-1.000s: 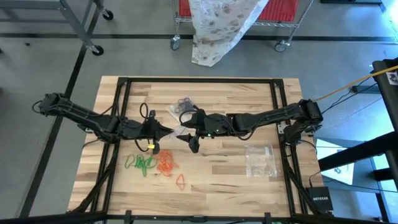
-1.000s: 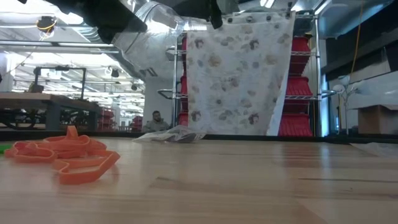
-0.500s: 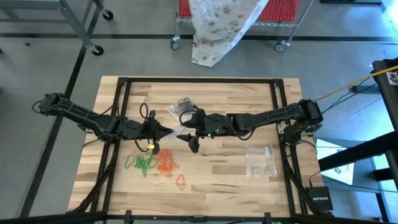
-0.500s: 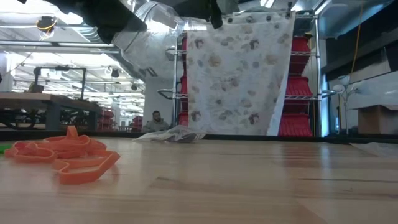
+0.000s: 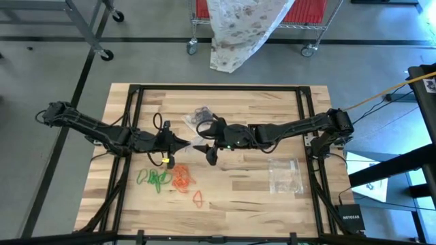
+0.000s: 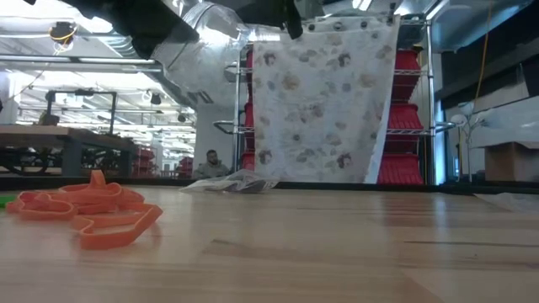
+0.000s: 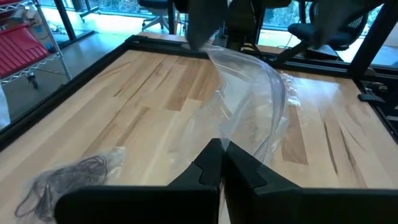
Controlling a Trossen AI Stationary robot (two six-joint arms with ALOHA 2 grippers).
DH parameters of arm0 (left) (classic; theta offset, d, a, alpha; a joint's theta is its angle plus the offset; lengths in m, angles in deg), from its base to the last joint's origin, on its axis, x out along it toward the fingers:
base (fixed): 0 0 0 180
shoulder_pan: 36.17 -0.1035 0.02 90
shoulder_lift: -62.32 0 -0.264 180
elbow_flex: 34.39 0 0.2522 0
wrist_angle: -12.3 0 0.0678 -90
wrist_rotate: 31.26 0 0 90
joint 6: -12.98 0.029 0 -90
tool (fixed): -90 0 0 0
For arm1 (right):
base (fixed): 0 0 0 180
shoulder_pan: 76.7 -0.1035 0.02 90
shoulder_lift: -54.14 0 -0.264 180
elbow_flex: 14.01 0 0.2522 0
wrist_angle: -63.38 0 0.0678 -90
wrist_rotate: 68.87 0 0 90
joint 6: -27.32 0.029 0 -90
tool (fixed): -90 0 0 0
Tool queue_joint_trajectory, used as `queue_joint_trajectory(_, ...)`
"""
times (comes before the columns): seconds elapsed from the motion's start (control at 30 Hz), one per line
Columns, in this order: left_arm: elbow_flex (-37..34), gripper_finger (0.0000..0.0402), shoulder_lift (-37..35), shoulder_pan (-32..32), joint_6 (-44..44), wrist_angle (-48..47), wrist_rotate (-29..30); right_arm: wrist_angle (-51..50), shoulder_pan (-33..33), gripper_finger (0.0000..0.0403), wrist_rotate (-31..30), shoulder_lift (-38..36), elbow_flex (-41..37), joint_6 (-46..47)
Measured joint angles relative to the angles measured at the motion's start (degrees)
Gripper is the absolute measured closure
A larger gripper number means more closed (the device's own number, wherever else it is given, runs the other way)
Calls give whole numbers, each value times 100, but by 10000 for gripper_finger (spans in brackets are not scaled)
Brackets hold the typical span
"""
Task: Sort rubber bands
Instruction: Open the transparent zip bag
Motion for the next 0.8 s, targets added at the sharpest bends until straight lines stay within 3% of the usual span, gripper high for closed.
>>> queue_joint_trajectory(0.27,0,401,0,0,27,0,0,60,30,118,-170,0,0,-23)
queue_joint_trajectory(0.8,-1,401,0,0,5,0,0,46,22,118,270,-103,2,-316)
